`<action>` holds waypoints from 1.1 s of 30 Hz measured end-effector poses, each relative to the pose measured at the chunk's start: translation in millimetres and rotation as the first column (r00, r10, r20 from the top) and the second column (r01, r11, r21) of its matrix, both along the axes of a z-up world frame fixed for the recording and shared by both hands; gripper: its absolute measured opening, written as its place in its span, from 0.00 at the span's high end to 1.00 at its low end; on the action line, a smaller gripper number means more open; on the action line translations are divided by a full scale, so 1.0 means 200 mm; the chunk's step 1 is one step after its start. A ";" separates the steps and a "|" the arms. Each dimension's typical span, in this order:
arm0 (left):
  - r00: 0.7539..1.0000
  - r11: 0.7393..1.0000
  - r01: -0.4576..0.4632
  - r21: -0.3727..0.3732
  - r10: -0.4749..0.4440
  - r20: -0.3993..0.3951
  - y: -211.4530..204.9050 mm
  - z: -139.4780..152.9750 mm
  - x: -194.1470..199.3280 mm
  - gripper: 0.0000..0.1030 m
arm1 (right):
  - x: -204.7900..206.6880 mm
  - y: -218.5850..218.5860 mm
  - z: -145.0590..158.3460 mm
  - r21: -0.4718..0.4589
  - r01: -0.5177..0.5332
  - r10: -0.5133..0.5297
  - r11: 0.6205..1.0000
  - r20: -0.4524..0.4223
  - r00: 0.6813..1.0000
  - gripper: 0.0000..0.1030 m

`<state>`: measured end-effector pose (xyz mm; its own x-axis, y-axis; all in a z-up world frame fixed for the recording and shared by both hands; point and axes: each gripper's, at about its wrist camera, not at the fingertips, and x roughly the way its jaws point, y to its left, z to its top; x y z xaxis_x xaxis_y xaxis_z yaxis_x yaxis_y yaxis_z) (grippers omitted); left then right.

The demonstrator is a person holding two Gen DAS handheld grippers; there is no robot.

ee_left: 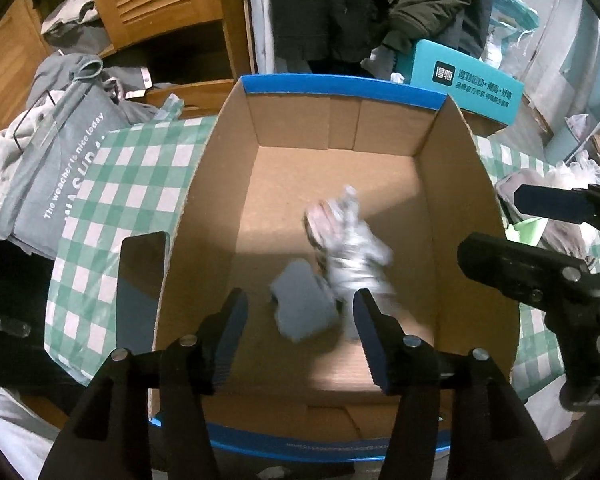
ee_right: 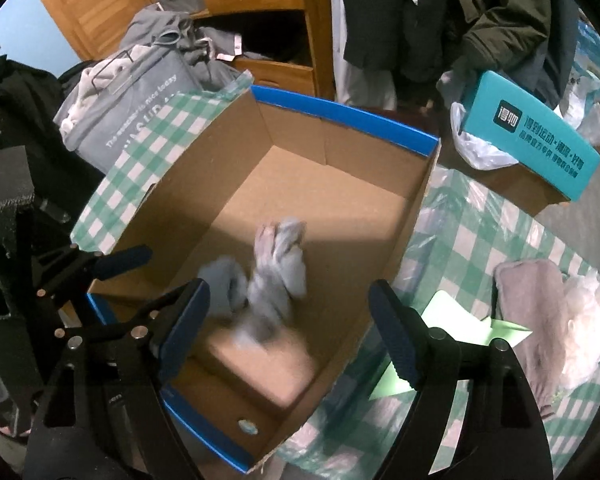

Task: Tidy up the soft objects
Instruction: 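Carry the sock and cloth bundle into the cardboard box and release both, then move both tools back toward the green foam triangle and bath puff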

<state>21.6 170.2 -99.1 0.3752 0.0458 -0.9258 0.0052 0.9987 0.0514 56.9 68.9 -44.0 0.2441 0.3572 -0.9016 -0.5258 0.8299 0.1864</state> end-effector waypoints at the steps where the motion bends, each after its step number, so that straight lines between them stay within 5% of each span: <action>1: 1.000 1.000 0.000 -0.002 0.000 0.003 0.00 0.00 0.00 0.46 | 0.00 -0.01 0.00 0.003 0.001 -0.001 1.000 -0.002 1.000 0.22; 33: 0.998 0.996 0.046 -0.072 -0.042 0.052 -0.29 0.12 0.04 0.44 | -0.06 -0.49 0.14 -0.008 0.173 -0.172 0.985 0.060 0.983 0.22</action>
